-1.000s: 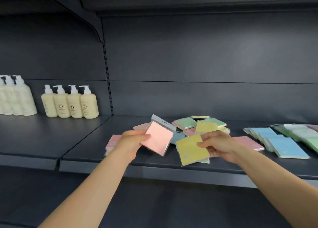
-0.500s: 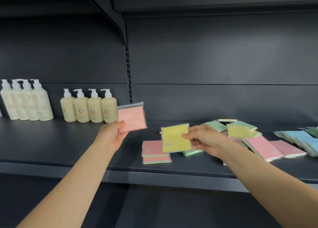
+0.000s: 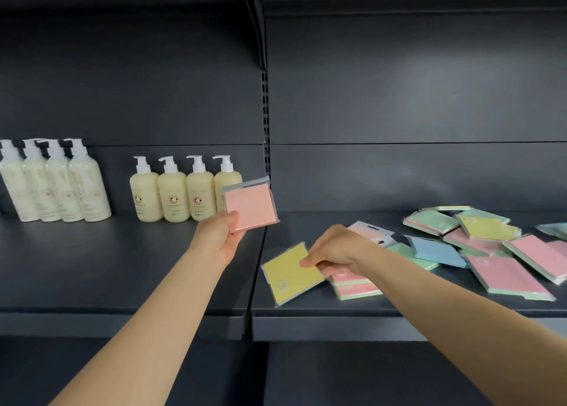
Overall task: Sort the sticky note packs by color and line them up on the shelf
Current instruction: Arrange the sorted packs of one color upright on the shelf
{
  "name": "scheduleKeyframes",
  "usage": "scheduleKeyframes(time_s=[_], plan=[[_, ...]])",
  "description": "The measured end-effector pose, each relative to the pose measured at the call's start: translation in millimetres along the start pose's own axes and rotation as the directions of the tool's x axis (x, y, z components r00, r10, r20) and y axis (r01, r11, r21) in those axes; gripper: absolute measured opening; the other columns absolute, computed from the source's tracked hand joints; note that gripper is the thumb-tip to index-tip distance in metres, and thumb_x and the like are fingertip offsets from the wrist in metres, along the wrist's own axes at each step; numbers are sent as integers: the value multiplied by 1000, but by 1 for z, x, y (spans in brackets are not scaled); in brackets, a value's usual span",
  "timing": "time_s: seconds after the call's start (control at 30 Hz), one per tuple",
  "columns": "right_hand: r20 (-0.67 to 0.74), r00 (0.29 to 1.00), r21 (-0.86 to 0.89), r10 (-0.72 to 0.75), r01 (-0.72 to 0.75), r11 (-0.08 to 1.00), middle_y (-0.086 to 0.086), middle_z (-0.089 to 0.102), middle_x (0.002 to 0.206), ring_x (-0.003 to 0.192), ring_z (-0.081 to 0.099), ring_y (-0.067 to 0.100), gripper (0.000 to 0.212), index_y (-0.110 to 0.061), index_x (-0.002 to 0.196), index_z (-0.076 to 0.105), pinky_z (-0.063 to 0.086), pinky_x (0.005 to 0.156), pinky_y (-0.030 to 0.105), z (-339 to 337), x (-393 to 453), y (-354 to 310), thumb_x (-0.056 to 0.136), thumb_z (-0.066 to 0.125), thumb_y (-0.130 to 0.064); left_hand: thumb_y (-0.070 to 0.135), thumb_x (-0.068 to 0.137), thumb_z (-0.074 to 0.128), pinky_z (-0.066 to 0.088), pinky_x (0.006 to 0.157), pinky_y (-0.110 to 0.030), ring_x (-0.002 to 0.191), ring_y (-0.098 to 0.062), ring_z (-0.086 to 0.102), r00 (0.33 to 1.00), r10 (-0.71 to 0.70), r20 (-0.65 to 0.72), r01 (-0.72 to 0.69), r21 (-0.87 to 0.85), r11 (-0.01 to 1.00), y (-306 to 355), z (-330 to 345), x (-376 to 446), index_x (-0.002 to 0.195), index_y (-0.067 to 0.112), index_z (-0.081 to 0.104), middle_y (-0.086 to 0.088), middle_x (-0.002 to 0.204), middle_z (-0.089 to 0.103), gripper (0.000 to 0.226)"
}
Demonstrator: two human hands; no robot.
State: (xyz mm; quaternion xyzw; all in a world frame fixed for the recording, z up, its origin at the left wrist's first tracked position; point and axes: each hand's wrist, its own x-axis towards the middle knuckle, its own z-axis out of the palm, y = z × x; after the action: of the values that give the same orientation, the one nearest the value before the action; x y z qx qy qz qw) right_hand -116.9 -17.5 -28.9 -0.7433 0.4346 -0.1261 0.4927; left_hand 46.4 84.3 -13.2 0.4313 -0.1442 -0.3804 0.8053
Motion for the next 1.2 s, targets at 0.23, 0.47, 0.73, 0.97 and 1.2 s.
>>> scheduleKeyframes(time_s=[0.23,0.47,0.73,0.97,1.2], plan=[[-155,983,-255,-95,52,965,12,55,59,57,41,17,30,1,63,60,43,62,26,0,-3,-3,74,74,-23,-17,91,37,46,94,-34,104,-23,55,992,-87,89,84,36,996,-8,5,7,107,-2,53,-12,111,59,27],[-215,965,431,-149,230,873,17,69,99,85,66,20,25,8,99,68,57,77,22,-25,-13,6,81,72,-8,-9,94,41,45,91,-31,98,-23,59,963,-156,218,130,130,983,-40,41,3,113,-5,54,-17,109,61,25],[-407,910,491,-80,292,820,19,67,95,78,65,25,20,9,101,64,59,76,28,-81,-38,44,84,67,0,-8,92,47,50,82,-31,85,-19,60,952,-158,261,85,270,959,-87,100,-31,110,-3,55,-14,97,62,20],[-495,866,399,-73,301,866,13,59,81,77,56,21,7,-3,76,65,56,72,25,-171,-99,116,82,70,-3,-5,86,58,52,58,-16,71,-13,60,938,-158,310,-2,461,888,-150,182,-90,88,4,60,-8,82,63,10],[-566,824,340,-31,268,901,16,67,90,81,63,20,4,-7,82,69,58,79,29,-300,-177,213,81,73,-9,1,84,65,50,89,-36,85,-24,57,920,-165,355,-67,559,827,-249,299,-168,80,11,62,-9,83,63,11]])
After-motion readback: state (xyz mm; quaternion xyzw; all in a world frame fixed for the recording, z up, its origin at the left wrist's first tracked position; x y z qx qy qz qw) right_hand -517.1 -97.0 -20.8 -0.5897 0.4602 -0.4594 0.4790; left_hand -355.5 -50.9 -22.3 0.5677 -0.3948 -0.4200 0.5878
